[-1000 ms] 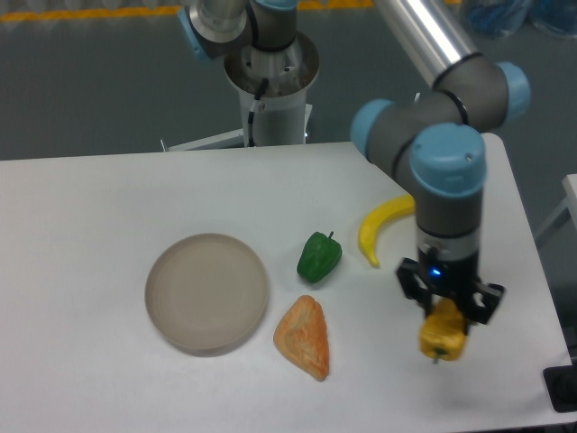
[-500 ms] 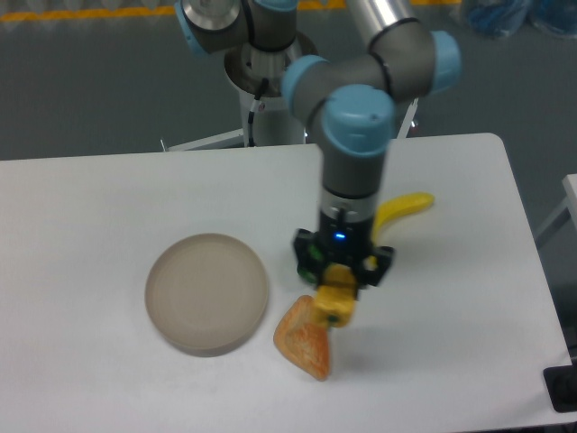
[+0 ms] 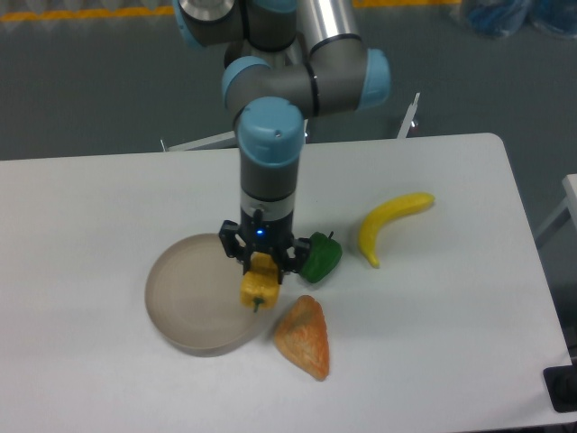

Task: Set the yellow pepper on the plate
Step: 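Carry the held yellow pepper across the table over the beige plate, then lower the yellow pepper onto the plate center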

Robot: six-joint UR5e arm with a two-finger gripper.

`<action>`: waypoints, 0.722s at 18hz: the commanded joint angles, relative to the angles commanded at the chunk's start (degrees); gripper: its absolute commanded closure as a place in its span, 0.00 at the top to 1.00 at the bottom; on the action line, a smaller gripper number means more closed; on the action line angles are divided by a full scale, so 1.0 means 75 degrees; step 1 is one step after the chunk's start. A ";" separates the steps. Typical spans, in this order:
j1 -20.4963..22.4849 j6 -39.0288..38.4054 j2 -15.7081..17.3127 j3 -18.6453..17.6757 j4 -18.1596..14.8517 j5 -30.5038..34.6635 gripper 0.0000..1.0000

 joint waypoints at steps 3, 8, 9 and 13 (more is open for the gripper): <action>-0.0211 0.0105 -0.0093 -0.0059 0.0234 0.0012 0.39; -0.0692 0.0715 -0.0363 -0.0316 0.0785 0.0352 0.38; -0.0704 0.0703 -0.0456 -0.0340 0.0890 0.0352 0.38; -0.0856 0.0633 -0.0574 -0.0352 0.0961 0.0352 0.39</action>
